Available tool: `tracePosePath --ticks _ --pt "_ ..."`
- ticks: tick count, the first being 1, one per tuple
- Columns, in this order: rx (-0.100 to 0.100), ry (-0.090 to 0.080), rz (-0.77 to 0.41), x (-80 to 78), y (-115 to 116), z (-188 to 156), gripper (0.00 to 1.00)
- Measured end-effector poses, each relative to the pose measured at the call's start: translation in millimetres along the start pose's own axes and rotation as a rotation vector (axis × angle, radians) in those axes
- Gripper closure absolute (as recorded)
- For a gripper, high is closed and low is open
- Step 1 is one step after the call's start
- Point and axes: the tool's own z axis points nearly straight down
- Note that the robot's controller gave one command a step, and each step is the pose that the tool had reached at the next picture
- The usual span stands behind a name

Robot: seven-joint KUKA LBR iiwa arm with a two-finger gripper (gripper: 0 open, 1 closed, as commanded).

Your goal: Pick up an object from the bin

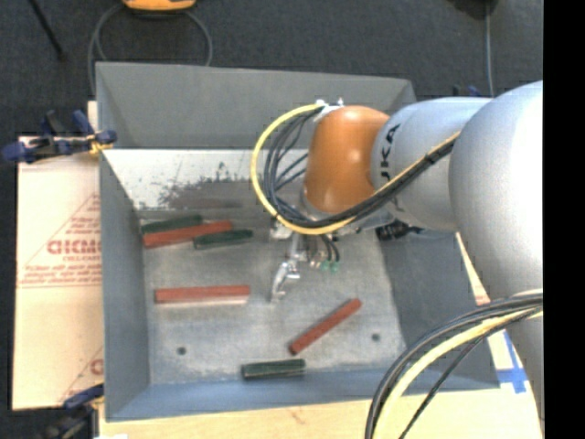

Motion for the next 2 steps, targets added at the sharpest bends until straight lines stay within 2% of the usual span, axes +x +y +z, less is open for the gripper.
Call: tracePosePath --ticks 1,2 --pt "0.005 -0.013 -0.069 27.9 27.0 9.8 0.0" --pt "0.0 0.0 -0.063 28.3 76.4 5.2 1.0"
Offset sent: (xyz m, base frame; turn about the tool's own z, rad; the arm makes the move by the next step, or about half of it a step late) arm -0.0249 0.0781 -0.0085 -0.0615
